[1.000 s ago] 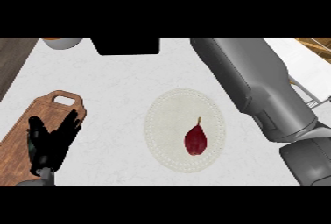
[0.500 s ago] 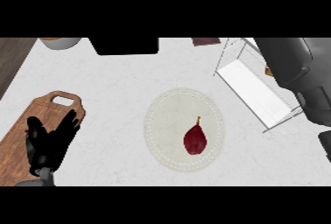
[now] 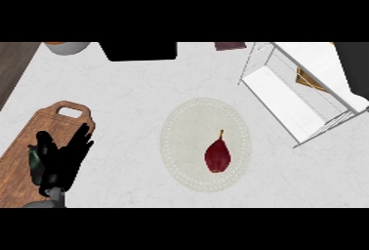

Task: Pick the cupcake from the placemat and place it in the tiered shelf

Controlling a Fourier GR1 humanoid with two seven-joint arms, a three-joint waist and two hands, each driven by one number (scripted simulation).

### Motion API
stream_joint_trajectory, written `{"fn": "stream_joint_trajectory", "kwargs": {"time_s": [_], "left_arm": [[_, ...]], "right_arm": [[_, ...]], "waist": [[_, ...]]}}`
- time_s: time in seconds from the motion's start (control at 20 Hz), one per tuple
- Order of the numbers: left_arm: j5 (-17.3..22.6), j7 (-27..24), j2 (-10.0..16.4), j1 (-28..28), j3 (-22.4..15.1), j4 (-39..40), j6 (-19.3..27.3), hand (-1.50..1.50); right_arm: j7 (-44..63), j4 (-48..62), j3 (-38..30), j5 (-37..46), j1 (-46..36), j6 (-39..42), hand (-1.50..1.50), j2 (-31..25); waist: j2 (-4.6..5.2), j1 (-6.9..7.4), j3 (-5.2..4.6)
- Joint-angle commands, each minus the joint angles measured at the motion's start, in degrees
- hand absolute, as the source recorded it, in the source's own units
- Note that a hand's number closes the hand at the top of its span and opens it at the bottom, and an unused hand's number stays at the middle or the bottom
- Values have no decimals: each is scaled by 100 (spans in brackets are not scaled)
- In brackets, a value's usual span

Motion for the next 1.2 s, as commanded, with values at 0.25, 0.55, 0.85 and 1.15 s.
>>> {"fn": "stream_joint_trajectory", "kwargs": {"time_s": [0.25, 0.55, 0.85, 1.15], "left_arm": [[142, 125, 266, -303, 201, 152, -288, 0], [-1, 237, 104, -54, -14, -218, -195, 0], [-157, 115, -116, -530, 12, 339, 7, 0], [-94, 107, -38, -219, 21, -36, -211, 0]], "right_arm": [[532, -848, -226, -55, 795, 935, 150, -351], [72, -1281, -567, -155, 1603, 917, 150, -753], [-121, -1609, -714, -29, 1880, 894, 150, -726], [-456, -1663, -900, 1, 1998, 860, 150, -675]], "waist": [[52, 104, -4], [68, 182, 0], [93, 190, -3], [99, 258, -2]]}}
